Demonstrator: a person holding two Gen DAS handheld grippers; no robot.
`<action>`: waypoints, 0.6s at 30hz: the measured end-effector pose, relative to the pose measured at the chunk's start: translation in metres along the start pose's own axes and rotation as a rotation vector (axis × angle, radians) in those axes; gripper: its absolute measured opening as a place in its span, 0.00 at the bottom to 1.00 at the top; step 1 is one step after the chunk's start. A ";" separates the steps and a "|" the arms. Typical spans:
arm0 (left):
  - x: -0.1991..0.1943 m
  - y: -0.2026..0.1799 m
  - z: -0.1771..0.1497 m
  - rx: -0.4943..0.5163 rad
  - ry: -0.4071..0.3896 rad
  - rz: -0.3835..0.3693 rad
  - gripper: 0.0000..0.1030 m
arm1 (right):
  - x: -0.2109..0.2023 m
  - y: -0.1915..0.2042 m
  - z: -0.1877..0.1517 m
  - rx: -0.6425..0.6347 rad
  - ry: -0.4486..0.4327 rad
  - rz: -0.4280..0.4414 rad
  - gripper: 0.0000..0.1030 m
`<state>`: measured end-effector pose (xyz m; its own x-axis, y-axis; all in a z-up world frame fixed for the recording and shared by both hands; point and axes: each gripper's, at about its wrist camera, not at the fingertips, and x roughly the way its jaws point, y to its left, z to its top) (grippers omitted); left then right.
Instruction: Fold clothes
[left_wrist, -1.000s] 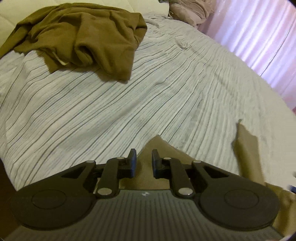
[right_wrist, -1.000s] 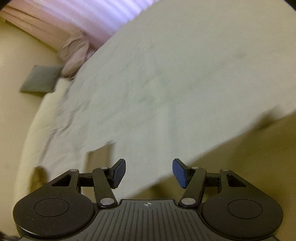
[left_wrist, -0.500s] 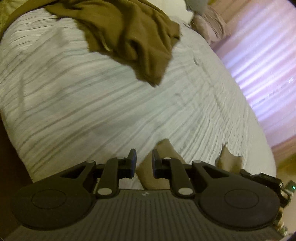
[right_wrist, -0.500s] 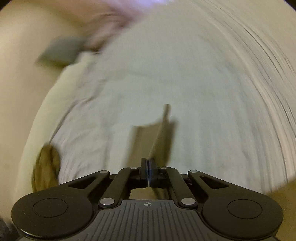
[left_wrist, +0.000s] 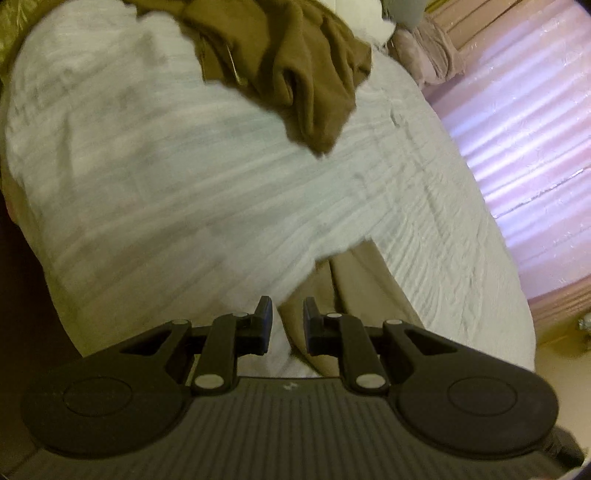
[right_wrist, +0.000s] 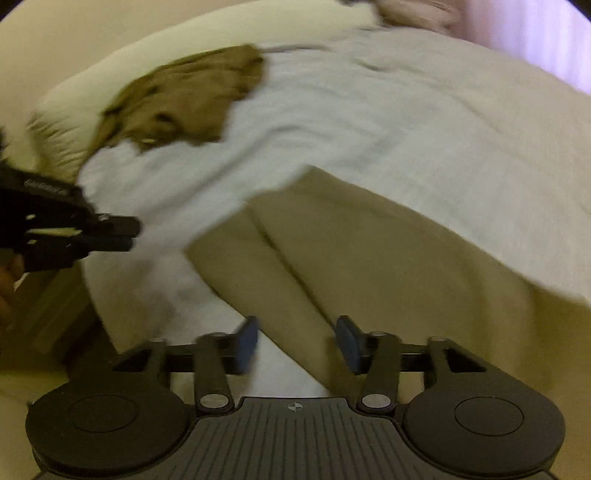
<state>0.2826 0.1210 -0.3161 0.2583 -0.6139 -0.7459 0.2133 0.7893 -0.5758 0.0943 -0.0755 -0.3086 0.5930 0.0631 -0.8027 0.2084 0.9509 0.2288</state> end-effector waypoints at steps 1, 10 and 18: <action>0.002 0.000 -0.003 -0.003 0.011 -0.007 0.12 | -0.009 -0.011 -0.005 0.046 0.000 -0.014 0.48; 0.057 -0.017 -0.005 -0.116 0.074 -0.134 0.12 | -0.053 -0.144 -0.106 1.415 -0.152 0.268 0.45; 0.073 -0.027 -0.006 -0.090 0.112 -0.131 0.12 | -0.021 -0.128 -0.146 1.859 -0.255 0.447 0.38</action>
<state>0.2901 0.0547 -0.3573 0.1267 -0.7103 -0.6924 0.1516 0.7037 -0.6941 -0.0580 -0.1545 -0.4015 0.8764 -0.0293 -0.4807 0.3707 -0.5962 0.7121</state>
